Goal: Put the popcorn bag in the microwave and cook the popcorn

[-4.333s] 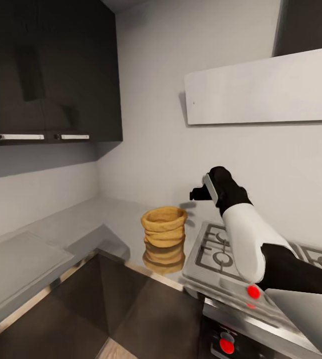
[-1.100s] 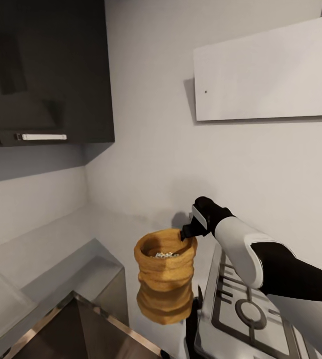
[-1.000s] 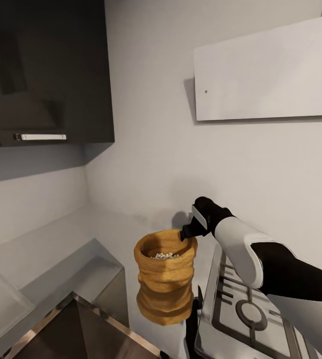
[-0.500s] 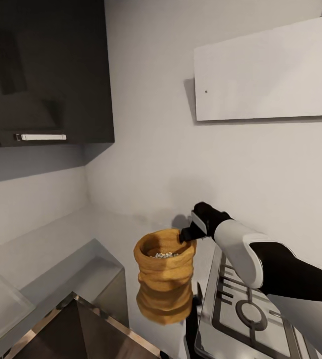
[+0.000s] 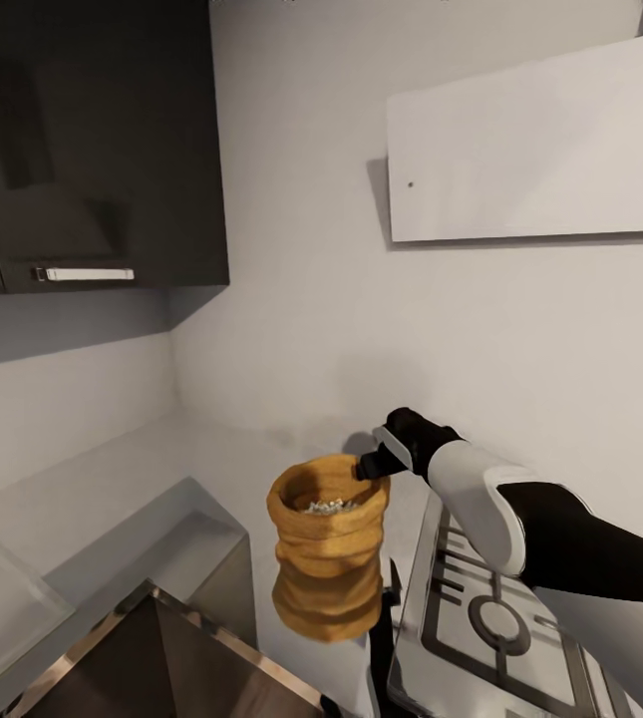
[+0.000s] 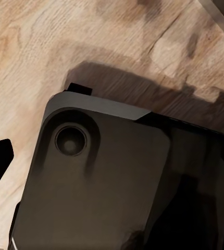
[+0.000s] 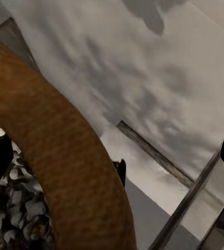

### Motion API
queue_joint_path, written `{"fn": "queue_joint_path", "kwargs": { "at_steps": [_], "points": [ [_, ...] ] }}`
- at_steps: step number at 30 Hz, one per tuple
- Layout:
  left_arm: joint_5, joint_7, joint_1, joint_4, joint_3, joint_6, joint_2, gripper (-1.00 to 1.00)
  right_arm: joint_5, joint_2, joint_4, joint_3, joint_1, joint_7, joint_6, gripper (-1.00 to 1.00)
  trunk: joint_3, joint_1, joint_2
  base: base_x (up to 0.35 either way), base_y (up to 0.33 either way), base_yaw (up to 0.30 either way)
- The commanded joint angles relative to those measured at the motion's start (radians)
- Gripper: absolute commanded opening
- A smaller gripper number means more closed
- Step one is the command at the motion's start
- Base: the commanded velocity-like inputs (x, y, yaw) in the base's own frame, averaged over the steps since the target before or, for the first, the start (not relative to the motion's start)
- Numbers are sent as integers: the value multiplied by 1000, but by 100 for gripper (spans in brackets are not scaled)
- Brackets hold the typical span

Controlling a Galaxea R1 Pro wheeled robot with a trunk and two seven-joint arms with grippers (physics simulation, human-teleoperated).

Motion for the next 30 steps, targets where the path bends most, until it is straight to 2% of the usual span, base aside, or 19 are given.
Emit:
{"fn": "queue_joint_path", "kwargs": {
  "at_steps": [1, 5, 6, 21, 22, 25, 30],
  "points": [
    [4, 0, 0, 0, 2, -2, 0, 100, 2, 0, 32, -15, 1, 6, 5, 100, -2, 0, -1, -116, 0, 0],
    [5, 0, 0, 0, 2, -2, 0, 100, 0, 0, 34, -15, 1, 3, 5, 100, -2, 0, -1, -29, 0, 0],
    [5, 0, 0, 0, 2, -2, 0, 100, -1, 0, 34, -15, 1, 3, 5, -100, -2, 0, -1, -4, 0, 0],
    [4, 0, 0, 0, 2, -2, 0, 100, 1, 0, 37, -13, 1, 0, 8, -100, -2, 0, -1, 0, 0, 0],
    [5, 0, 0, -1, 4, -2, 0, 100, 19, 0, -15, 9, 1, 4, 14, -100, -1, 0, 0, 0, 0, 0],
    [5, 0, 0, -1, 4, -2, 0, 100, 3, 0, -32, -11, 1, 0, 31, -100, -1, 0, 0, 0, 0, 0],
    [5, 0, 0, -2, 4, -2, 0, 100, -1, 0, -60, -9, 1, -4, 2, -100, -1, 0, 0, 0, 0, 0]
  ]
}}
